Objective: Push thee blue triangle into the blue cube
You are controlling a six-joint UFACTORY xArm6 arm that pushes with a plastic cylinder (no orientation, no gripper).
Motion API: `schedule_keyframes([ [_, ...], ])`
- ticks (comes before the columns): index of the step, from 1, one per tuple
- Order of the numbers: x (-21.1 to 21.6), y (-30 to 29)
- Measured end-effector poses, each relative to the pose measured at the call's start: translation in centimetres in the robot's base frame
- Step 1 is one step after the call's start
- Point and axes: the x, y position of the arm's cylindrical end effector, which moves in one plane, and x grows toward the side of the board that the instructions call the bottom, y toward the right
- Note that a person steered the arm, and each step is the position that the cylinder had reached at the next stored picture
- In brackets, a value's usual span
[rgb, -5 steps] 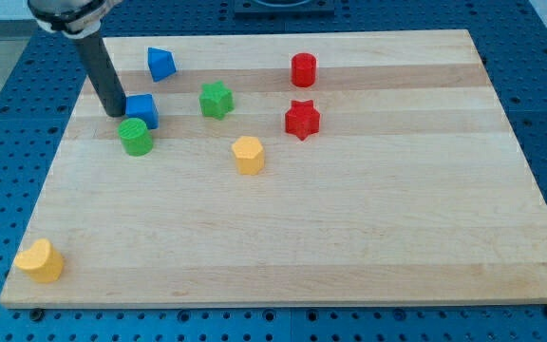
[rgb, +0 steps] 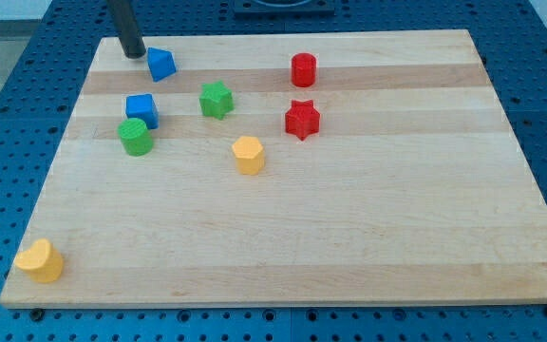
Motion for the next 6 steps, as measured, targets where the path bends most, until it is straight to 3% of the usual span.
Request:
schedule_keyframes([
  [1,-2.6,0.2],
  [3,-1.6,1.7],
  [6,9.8,3.5],
])
